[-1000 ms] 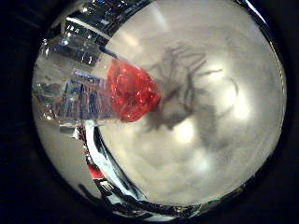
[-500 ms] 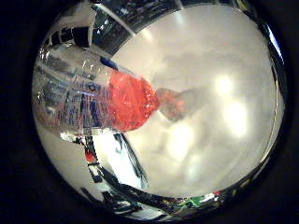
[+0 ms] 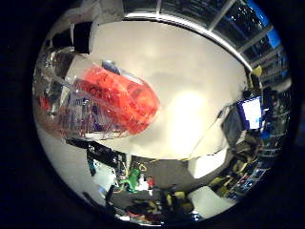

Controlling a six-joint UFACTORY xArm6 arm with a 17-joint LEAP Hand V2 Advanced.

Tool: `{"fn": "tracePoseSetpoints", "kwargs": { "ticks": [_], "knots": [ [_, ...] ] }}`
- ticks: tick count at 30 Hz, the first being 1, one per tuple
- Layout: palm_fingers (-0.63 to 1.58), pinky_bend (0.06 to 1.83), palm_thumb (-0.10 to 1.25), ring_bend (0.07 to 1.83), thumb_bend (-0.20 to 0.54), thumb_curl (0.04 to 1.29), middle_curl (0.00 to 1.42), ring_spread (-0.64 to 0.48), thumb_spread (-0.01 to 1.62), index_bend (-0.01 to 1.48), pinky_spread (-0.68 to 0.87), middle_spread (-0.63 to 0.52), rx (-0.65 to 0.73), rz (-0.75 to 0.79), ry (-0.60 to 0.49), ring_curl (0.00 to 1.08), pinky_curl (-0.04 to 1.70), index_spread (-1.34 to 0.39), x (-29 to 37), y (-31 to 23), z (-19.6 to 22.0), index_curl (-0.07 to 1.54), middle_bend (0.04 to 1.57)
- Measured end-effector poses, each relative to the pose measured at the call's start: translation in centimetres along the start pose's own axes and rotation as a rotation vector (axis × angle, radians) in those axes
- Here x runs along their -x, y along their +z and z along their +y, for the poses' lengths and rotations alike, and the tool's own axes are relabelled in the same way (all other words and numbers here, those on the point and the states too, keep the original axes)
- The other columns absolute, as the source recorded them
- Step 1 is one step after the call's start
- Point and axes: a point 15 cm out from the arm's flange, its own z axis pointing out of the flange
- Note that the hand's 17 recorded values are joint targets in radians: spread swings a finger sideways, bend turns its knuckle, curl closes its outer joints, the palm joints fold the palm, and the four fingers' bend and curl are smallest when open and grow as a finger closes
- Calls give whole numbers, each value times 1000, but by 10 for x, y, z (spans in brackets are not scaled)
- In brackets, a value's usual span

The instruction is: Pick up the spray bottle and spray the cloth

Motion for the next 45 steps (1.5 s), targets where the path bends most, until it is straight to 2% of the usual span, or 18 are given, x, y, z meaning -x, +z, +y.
{"fn": "tracePoseSetpoints", "kwargs": {
  "ticks": [8, 14, 19, 27, 37, 45],
  "knots": [
    [1089, 1061, 1090, 1375, -16, 747, 714, -229, 827, 1124, -145, -104, 113, 271, -154, 799, 1457, -233, 64, -3, -15, 904, 1427],
    [1094, 1038, 1078, 1364, -18, 763, 708, -231, 812, 1118, -145, -104, 148, 507, -201, 810, 1501, -234, 81, 33, -6, 906, 1426],
    [1098, 1025, 1084, 1356, -16, 777, 705, -232, 804, 1114, -146, -104, 181, 533, -218, 818, 1526, -234, 99, 90, 19, 908, 1425],
    [1098, 1014, 1074, 1349, -19, 795, 702, -234, 774, 1104, -147, -104, 204, 560, -231, 828, 1549, -235, 94, 136, 40, 912, 1424],
    [1100, 1012, 1067, 1343, -20, 816, 704, -236, 725, 1096, -149, -105, 156, 681, -281, 837, 1551, -237, 79, 90, 28, 918, 1419],
    [1102, 1012, 1048, 1339, -21, 825, 708, -237, 703, 1092, -149, -106, 169, 635, -231, 841, 1548, -238, 78, 104, 37, 922, 1419]
  ]
}}
